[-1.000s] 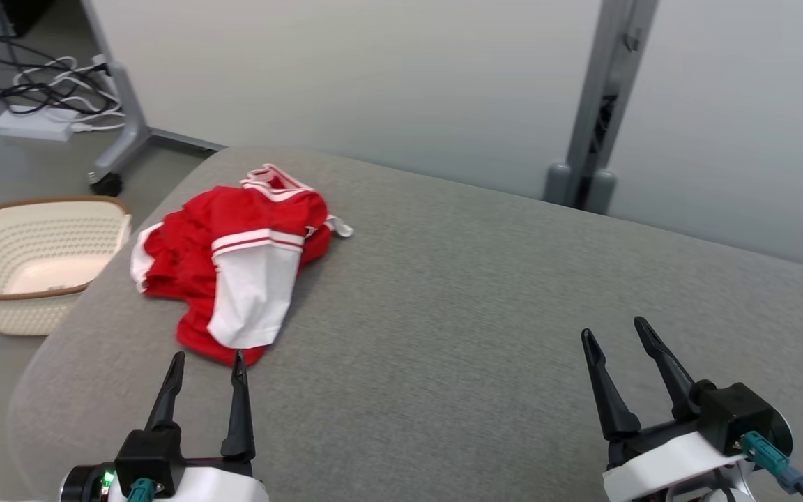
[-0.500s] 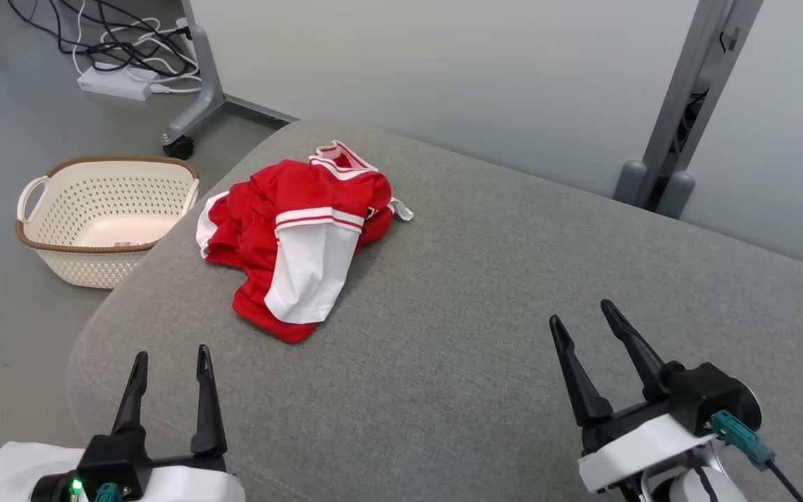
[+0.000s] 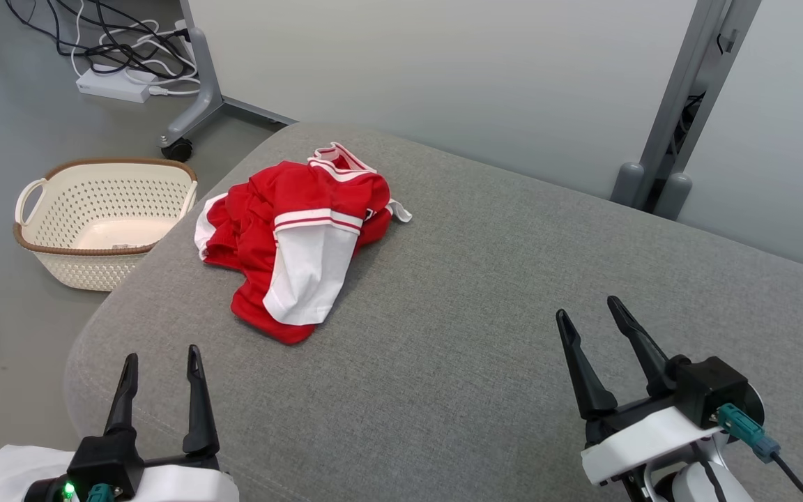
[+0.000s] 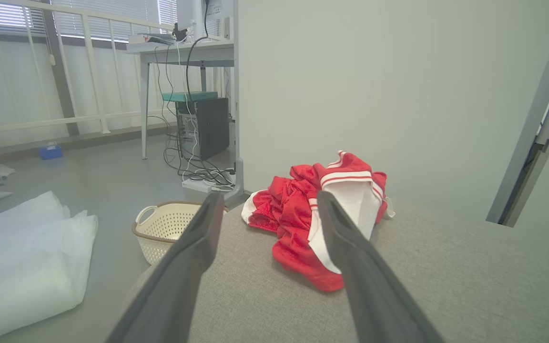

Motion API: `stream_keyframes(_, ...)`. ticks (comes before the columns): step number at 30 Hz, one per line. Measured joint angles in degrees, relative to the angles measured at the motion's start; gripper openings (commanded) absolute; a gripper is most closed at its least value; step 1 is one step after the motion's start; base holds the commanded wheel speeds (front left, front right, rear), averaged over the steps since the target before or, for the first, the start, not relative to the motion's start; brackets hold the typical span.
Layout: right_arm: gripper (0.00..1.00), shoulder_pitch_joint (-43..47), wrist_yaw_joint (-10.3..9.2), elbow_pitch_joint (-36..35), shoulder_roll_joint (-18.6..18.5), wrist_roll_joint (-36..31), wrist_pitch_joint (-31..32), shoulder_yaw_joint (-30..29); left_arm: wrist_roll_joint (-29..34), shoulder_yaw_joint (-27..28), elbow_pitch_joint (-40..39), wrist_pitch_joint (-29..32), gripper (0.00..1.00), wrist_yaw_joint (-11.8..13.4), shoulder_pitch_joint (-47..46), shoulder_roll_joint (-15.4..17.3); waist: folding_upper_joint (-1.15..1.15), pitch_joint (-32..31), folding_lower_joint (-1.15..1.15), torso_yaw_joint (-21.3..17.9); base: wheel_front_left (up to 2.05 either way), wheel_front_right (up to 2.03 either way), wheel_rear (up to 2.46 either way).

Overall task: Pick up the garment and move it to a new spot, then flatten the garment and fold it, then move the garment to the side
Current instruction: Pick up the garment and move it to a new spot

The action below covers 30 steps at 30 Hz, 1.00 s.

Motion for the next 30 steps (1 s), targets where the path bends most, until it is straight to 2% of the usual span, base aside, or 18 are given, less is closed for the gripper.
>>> stream_keyframes(6,1.0,0.36,0.0,-0.77,0.03,-0.49,0.0,-1.21,-1.27,0.89,1.86,0.01,1.0,-1.04,-0.41,-0.01,0.0,-0.01,0.0,-0.1,0.0,0.0,0.0)
stream_keyframes(10,1.0,1.9,0.0,-2.49,0.04,-2.55,-0.01,-3.38,-1.71,2.55,4.09,0.0,1.0,-4.8,-3.85,0.03,0.0,1.23,0.0,0.39,0.0,0.0,0.0)
stream_keyframes(11,1.0,1.9,0.0,-2.49,0.04,-2.55,-0.01,-3.38,-1.71,2.55,4.09,0.0,1.0,-4.8,-3.85,0.03,0.0,1.23,0.0,0.39,0.0,0.0,0.0)
stream_keyframes(16,1.0,0.46,0.0,-5.22,0.0,-5.48,0.0,-4.31,-0.53,3.74,9.35,0.0,1.0,-9.4,-12.32,0.12,0.0,4.92,0.0,0.55,0.0,0.0,0.0)
stream_keyframes(21,1.0,-3.62,0.02,-6.92,-0.46,-7.48,0.0,-3.33,0.16,4.54,19.85,0.05,1.0,-12.84,-23.04,3.21,0.0,9.65,0.0,-0.84,0.0,0.0,0.0)
stream_keyframes(25,1.0,-6.55,0.02,-7.42,-1.27,-7.9,0.0,-2.32,-1.43,4.04,29.4,4.79,1.0,-15.06,-32.29,5.58,0.0,13.25,0.0,-2.6,0.0,0.0,0.0)
stream_keyframes(30,1.0,-9.22,0.02,-7.72,-1.33,-7.92,0.0,-1.93,-4.14,2.2,35.29,10.68,1.0,-16.67,-41.27,8.27,0.0,16.67,0.0,-5.5,0.0,0.0,0.0)
